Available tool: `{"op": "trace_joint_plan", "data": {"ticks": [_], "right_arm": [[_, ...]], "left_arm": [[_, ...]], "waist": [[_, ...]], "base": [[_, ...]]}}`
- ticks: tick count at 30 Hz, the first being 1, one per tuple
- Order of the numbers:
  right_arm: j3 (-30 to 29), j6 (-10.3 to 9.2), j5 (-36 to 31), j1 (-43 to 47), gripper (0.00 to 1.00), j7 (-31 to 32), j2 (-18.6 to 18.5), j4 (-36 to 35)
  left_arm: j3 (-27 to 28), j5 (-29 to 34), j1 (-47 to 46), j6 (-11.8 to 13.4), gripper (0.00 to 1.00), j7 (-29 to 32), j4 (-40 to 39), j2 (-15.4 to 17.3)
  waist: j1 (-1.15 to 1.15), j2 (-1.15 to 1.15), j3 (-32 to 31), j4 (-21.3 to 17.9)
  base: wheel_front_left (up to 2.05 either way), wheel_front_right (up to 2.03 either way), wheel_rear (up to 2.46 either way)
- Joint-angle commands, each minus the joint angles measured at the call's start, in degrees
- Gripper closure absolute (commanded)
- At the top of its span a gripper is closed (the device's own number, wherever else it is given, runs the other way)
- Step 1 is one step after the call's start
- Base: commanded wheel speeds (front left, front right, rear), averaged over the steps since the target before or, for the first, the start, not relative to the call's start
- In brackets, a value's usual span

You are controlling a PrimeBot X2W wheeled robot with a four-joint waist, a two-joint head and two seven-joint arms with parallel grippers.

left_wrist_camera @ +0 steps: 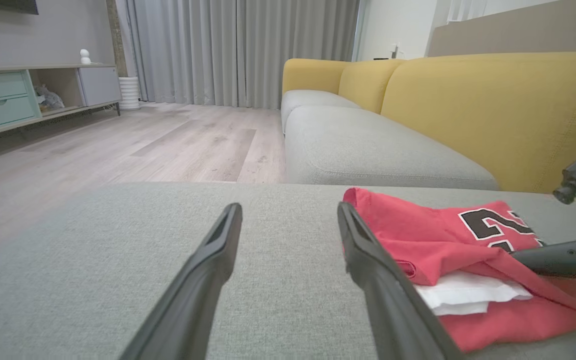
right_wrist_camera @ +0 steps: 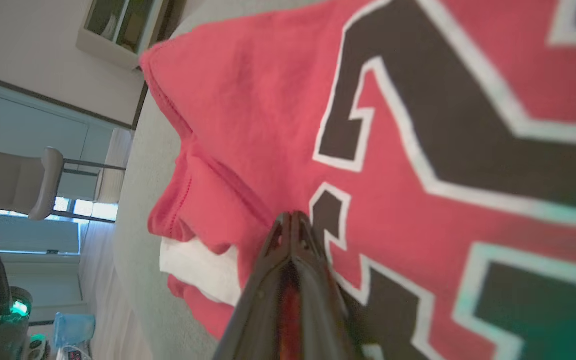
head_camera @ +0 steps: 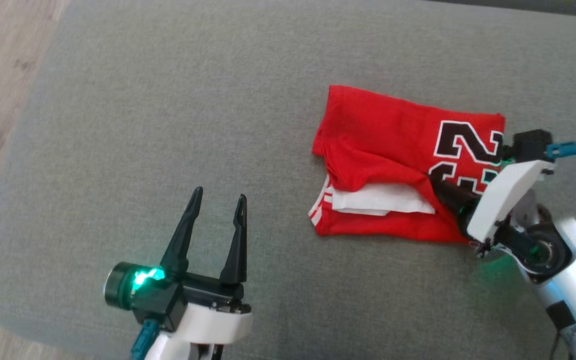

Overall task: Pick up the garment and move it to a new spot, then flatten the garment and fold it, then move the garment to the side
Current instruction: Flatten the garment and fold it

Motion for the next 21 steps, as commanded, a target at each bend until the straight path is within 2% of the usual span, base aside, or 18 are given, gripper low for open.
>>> {"op": "trace_joint_plan", "data": {"ticks": [1, 6, 10, 15, 21], "right_arm": [[1.6, -0.04, 0.9, -1.5, 1.00, 0.8, -1.0, -1.4], [6.5, -0.04, 4.7, -0.1, 1.00, 4.1, -0.2, -3.8], [8.9, -0.04, 8.7, 1.7, 1.00, 6.6, -2.2, -10.0], [7.1, -0.04, 8.8, 1.2, 1.00, 0.9, -4.3, -14.2], [8.3, -0.04, 6.6, -1.8, 1.00, -3.3, -3.1, -11.4]], "left_arm": [[1.3, -0.3, -2.1, 0.4, 0.00, -0.3, -1.5, -0.1], [1.1, -0.3, -2.8, 0.4, 0.00, -0.3, -1.1, -0.1], [1.5, 0.0, -2.6, 0.4, 0.00, -0.3, -1.0, -0.1], [1.8, 0.2, -2.0, 0.2, 0.00, -0.3, -0.9, -0.1], [0.9, -0.2, -2.5, -0.1, 0.00, -0.3, -1.1, -0.1]], "waist": [[0.00, 0.00, 0.6, 0.5], [0.00, 0.00, 0.3, -0.1], [0.00, 0.00, -0.6, -0.9], [0.00, 0.00, -1.6, -1.2], [0.00, 0.00, -1.2, 0.4]], "base": [[0.00, 0.00, 0.00], [0.00, 0.00, 0.00], [0.00, 0.00, 0.00], [0.00, 0.00, 0.00], [0.00, 0.00, 0.00]]}}
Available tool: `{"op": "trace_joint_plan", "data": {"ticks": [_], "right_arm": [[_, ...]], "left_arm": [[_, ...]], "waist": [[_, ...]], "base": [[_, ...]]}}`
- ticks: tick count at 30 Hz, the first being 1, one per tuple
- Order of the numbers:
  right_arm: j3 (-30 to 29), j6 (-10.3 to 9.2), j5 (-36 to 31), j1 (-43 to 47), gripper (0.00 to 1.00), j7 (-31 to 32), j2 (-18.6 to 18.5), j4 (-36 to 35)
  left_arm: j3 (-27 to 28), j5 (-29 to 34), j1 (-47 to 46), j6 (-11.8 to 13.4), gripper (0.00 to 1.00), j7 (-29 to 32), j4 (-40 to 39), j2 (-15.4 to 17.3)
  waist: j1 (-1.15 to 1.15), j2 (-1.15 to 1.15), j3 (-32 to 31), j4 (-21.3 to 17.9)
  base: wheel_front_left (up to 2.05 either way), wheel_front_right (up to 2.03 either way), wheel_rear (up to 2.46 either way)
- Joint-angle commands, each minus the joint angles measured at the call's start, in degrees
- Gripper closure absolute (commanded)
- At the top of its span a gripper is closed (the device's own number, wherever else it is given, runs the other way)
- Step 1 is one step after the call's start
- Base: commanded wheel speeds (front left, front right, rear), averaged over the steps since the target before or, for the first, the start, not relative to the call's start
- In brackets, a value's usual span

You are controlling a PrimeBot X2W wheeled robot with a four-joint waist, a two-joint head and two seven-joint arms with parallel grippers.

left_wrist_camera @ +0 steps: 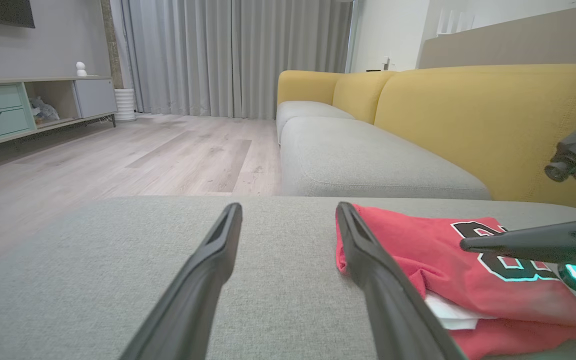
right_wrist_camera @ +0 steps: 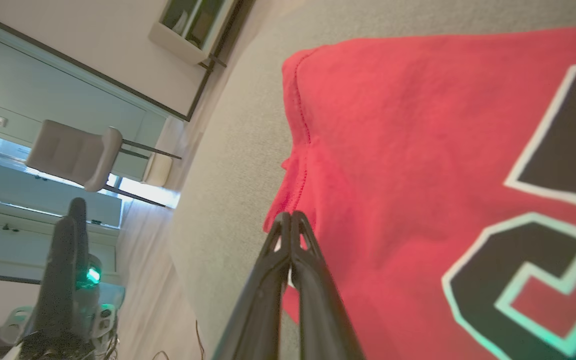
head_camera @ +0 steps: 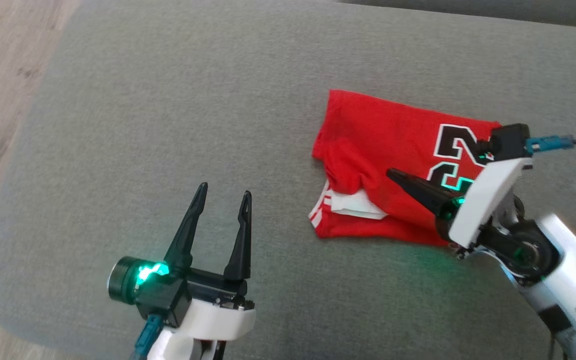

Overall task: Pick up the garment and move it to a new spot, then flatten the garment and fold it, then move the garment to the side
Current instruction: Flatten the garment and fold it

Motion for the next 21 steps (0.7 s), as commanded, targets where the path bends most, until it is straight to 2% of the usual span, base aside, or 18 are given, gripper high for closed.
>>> {"op": "trace_joint_plan", "data": {"ticks": [1, 7, 12, 17, 21], "right_arm": [[0.7, -0.04, -0.8, -1.7, 1.00, -0.8, 0.3, -0.6], [5.4, -0.04, -4.8, -6.3, 1.00, -3.9, 3.6, 9.8], [11.1, -0.04, -4.3, -7.2, 1.00, -3.6, 7.4, 15.3], [14.6, -0.04, 1.2, -5.5, 1.00, -6.0, 11.2, 12.3], [15.9, -0.04, 1.5, -3.3, 1.00, -14.6, 10.3, 6.8]], "left_arm": [[1.5, -0.3, -1.4, -0.1, 0.00, -0.3, -1.7, -0.1], [1.0, -1.0, -1.7, -0.1, 0.00, -0.3, -1.3, -0.1], [1.0, -1.4, -1.3, 0.2, 0.00, -0.3, -0.9, -0.1], [1.3, -1.4, -1.0, 0.4, 0.00, -0.3, -0.9, -0.1], [2.9, -0.7, 0.0, 0.7, 0.00, -0.3, -0.9, -0.1]], "waist": [[0.00, 0.00, 0.4, 0.8], [0.00, 0.00, 1.1, 3.3], [0.00, 0.00, 0.5, 3.5], [0.00, 0.00, -1.4, 1.8], [0.00, 0.00, -3.7, -0.7]], "base": [[0.00, 0.00, 0.00], [0.00, 0.00, 0.00], [0.00, 0.00, 0.00], [0.00, 0.00, 0.00], [0.00, 0.00, 0.00]]}}
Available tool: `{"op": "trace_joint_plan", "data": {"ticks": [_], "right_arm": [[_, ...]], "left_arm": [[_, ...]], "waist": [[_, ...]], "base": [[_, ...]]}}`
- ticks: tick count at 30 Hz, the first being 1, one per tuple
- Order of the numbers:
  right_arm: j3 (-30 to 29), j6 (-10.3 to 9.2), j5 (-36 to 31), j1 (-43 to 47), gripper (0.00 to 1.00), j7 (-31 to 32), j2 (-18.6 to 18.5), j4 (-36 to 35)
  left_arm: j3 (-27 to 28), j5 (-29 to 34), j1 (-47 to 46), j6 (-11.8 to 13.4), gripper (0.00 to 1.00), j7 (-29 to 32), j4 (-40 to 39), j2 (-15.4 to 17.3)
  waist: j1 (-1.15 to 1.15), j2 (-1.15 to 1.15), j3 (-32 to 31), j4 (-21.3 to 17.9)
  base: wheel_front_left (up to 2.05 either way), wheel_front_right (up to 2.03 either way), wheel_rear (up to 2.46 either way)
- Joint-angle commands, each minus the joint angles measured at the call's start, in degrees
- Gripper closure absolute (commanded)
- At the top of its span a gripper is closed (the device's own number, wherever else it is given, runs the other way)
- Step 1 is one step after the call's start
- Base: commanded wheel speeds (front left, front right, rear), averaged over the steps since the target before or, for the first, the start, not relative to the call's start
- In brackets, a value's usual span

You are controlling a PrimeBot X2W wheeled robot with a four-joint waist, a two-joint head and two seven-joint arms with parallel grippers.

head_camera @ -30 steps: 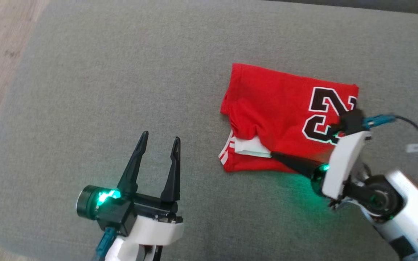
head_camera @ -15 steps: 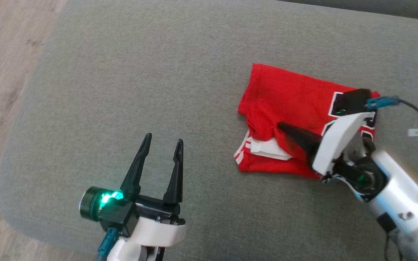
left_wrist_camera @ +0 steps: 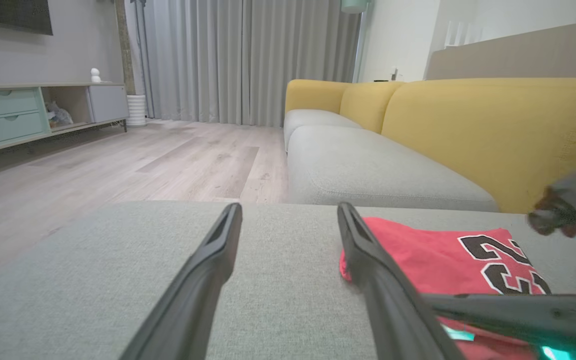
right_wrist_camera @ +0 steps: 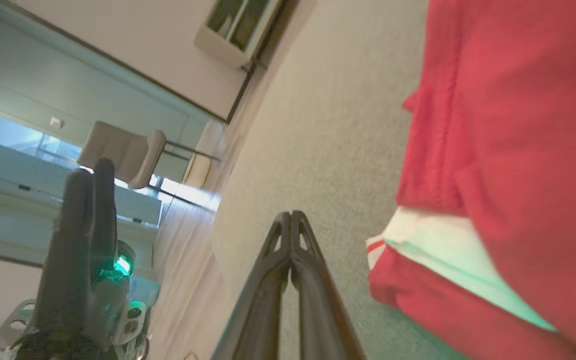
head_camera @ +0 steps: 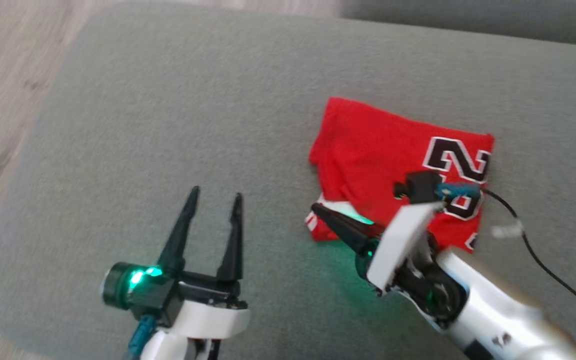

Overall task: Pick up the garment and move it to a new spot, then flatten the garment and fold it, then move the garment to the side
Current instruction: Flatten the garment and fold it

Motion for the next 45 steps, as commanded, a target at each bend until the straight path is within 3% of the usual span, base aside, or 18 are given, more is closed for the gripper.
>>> {"op": "trace_joint_plan", "data": {"ticks": [1, 2, 3, 7, 11, 17, 22, 25, 29, 45], "right_arm": [[0.1, -0.04, -1.1, 0.4, 1.00, -3.1, -0.9, -2.5], [0.5, -0.04, -2.5, 1.1, 0.68, -6.1, -1.8, -3.1], [0.6, -0.04, -4.0, 1.8, 0.00, -9.4, -2.7, -3.3], [-0.6, -0.04, -11.9, 4.8, 0.00, -22.9, -5.6, -0.7], [-8.5, -0.04, -20.6, 9.2, 0.00, -27.3, -5.7, 3.0], [-33.1, -0.04, -42.0, 22.7, 0.00, -27.5, 0.7, -5.5], [-43.0, -0.04, -58.9, 32.7, 0.00, -27.5, 6.1, -14.0], [-45.0, -0.04, -62.9, 36.3, 0.00, -27.5, 8.6, -16.7], [-44.5, -0.04, -65.9, 38.4, 0.00, -27.5, 9.3, -17.7], [-45.1, -0.04, -68.5, 40.2, 0.00, -27.5, 10.8, -17.8]], "left_arm": [[2.7, 0.4, 0.0, 0.6, 0.00, -0.3, -1.9, -0.1], [3.4, 0.5, 0.5, 0.8, 0.00, -0.3, -1.9, -0.1], [4.1, 0.5, 1.1, 1.1, 0.00, -0.3, -2.1, -0.1], [6.4, 0.6, 3.3, 2.0, 0.00, -0.3, -2.6, -0.1], [8.1, 1.0, 5.9, 2.8, 0.00, -0.3, -3.2, -0.1], [10.2, 2.2, 9.2, 2.9, 0.00, -0.3, -3.6, -0.1], [11.1, 1.9, 12.2, 2.8, 0.00, -0.3, -2.5, -0.1], [11.4, 1.8, 13.7, 2.7, 0.00, -0.3, -2.0, -0.1], [11.6, 1.7, 14.8, 2.6, 0.00, -0.3, -1.0, -0.1], [12.0, 1.6, 15.7, 2.4, 0.00, -0.3, 0.2, -0.1]], "waist": [[0.00, 0.00, -1.8, -2.1], [0.00, 0.00, -2.4, -2.9], [0.00, 0.00, -3.0, -3.9], [0.00, 0.00, -5.1, -7.2], [0.00, 0.00, -6.9, -10.2], [0.00, 0.00, -9.1, -13.0], [0.00, 0.00, -11.3, -13.6], [0.00, 0.00, -12.3, -13.8], [0.00, 0.00, -13.2, -13.6], [0.00, 0.00, -14.8, -13.7]], "base": [[0.00, 0.00, 0.00], [0.00, 0.00, 0.00], [0.00, 0.00, 0.00], [0.00, 0.00, 0.00], [0.00, 0.00, 0.00], [0.00, 0.00, 0.00], [0.00, 0.00, 0.00], [0.00, 0.00, 0.00], [0.00, 0.00, 0.00], [0.00, 0.00, 0.00]]}}
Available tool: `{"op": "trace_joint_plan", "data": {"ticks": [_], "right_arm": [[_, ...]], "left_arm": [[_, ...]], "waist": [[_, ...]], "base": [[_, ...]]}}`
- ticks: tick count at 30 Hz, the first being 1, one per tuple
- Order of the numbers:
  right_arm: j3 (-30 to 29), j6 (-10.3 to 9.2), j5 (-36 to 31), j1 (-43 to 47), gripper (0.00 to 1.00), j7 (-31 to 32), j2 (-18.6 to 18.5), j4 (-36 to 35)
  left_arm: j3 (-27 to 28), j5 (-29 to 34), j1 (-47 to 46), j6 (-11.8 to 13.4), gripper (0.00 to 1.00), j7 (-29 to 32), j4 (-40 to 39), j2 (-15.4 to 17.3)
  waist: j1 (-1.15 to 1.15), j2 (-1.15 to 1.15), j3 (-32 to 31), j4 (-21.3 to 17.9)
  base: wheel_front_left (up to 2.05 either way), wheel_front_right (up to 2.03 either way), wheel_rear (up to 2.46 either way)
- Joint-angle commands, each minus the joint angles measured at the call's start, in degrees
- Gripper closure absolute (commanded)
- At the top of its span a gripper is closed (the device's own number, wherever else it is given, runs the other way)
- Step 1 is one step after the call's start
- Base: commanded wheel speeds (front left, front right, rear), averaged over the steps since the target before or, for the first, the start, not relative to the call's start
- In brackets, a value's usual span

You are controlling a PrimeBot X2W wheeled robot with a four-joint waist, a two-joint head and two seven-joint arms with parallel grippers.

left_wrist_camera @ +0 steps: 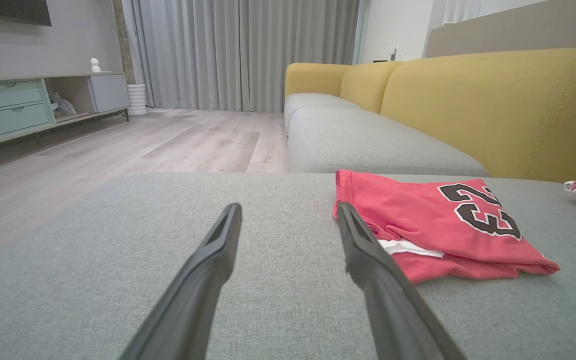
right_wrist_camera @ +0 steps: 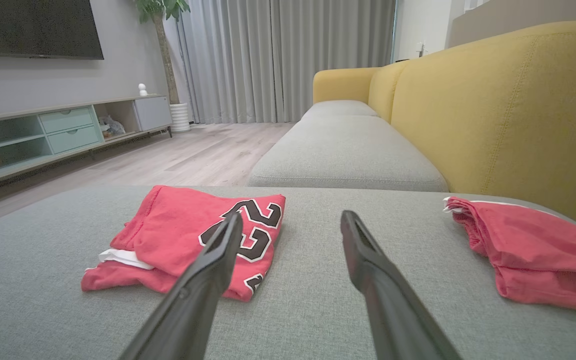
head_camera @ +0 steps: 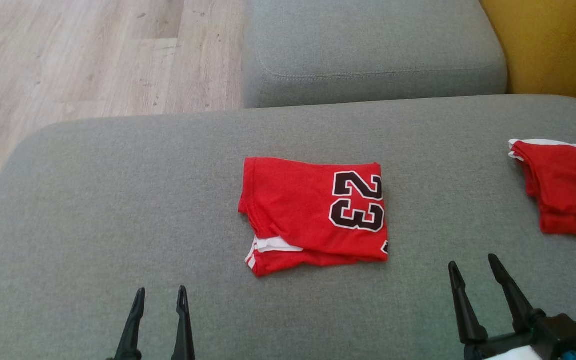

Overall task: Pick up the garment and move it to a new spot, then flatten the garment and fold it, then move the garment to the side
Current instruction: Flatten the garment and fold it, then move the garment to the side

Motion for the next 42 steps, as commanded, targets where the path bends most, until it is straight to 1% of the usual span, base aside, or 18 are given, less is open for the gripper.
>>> {"op": "trace_joint_plan", "data": {"ticks": [1, 7, 12, 16, 17, 20, 26, 30, 32, 33, 34, 35, 39, 42], "right_arm": [[0.9, -0.04, -0.5, -1.6, 0.00, -0.6, -0.3, -1.7], [0.3, -0.04, -0.9, -1.5, 0.00, -0.6, -0.1, -1.0], [0.4, -0.04, 0.7, -3.4, 0.00, -0.6, 0.5, 2.9], [1.3, -0.04, 3.0, -7.7, 0.00, -0.6, 0.9, 9.6], [1.3, -0.04, 3.0, -7.7, 0.00, -0.6, 0.9, 9.6], [1.0, -0.04, 6.1, -12.9, 0.00, -0.2, 1.3, 15.5], [2.1, -0.04, 13.6, -25.7, 0.00, 5.4, 1.7, 26.3], [4.2, -0.04, 17.3, -32.8, 0.00, 8.5, 1.5, 33.6], [5.7, -0.04, 20.3, -35.4, 0.00, 10.0, 1.8, 36.9], [6.4, -0.04, 21.9, -36.4, 0.22, 10.5, 1.9, 38.3], [6.9, -0.04, 23.3, -37.3, 0.76, 10.5, 2.0, 39.6], [7.2, -0.04, 24.7, -38.0, 1.00, 10.3, 2.1, 40.8], [10.4, -0.04, 28.3, -40.7, 1.00, 7.5, 2.1, 42.1], [12.9, -0.04, 29.3, -42.2, 1.00, 5.1, 0.9, 41.1]], "left_arm": [[1.8, -0.1, -1.9, 0.1, 0.00, -0.3, -1.8, -0.3], [1.5, -0.1, -2.2, 0.2, 0.00, -0.3, -1.7, -0.3], [1.0, -0.4, -3.0, 0.3, 0.00, -0.3, -1.9, -0.3], [0.0, -0.7, -3.9, 0.3, 0.00, -0.3, -1.8, -0.3], [0.0, -0.7, -3.9, 0.3, 0.00, -0.3, -1.8, -0.3], [-0.9, -1.0, -5.0, 0.2, 0.00, -0.3, -1.8, -0.3], [-2.6, -2.2, -8.0, 0.5, 0.00, -0.3, -1.5, -0.3], [-4.0, -2.4, -10.1, 0.5, 0.00, -0.3, -1.1, -0.3], [-4.4, -2.5, -11.0, 0.5, 0.00, -0.3, -1.0, -0.3], [-4.6, -2.6, -11.3, 0.6, 0.00, -0.3, -0.9, -0.3], [-4.8, -2.7, -11.6, 0.6, 0.00, -0.3, -0.8, -0.3], [-4.9, -2.7, -11.8, 0.6, 0.00, -0.3, -0.7, -0.3], [-4.9, -2.8, -12.5, 0.8, 0.00, -0.3, -0.6, -0.3], [-4.2, -2.9, -12.5, 0.9, 0.00, -0.3, -0.7, -0.3]], "waist": [[0.00, 0.00, 0.0, 0.0], [0.00, 0.00, 0.6, 0.6], [0.00, 0.00, 2.3, 1.7], [0.00, 0.00, 4.3, 3.0], [0.00, 0.00, 4.3, 3.0], [0.00, 0.00, 6.3, 4.0], [0.00, 0.00, 10.2, 5.5], [0.00, 0.00, 12.4, 6.3], [0.00, 0.00, 13.2, 6.7], [0.00, 0.00, 13.5, 6.8], [0.00, 0.00, 13.8, 6.9], [0.00, 0.00, 14.1, 7.0], [0.00, 0.00, 15.1, 5.8], [0.00, 0.00, 15.7, 3.2]], "base": [[0.00, 0.00, 0.00], [0.00, 0.00, 0.00], [0.00, 0.00, 0.00], [0.00, 0.00, 0.00], [0.00, 0.00, 0.00], [0.00, 0.00, 0.00], [0.00, 0.00, 0.00], [0.00, 0.00, 0.00], [0.00, 0.00, 0.00], [0.00, 0.00, 0.00], [0.00, 0.00, 0.00], [0.00, 0.00, 0.00], [0.00, 0.00, 0.00], [0.00, 0.00, 0.00]]}}
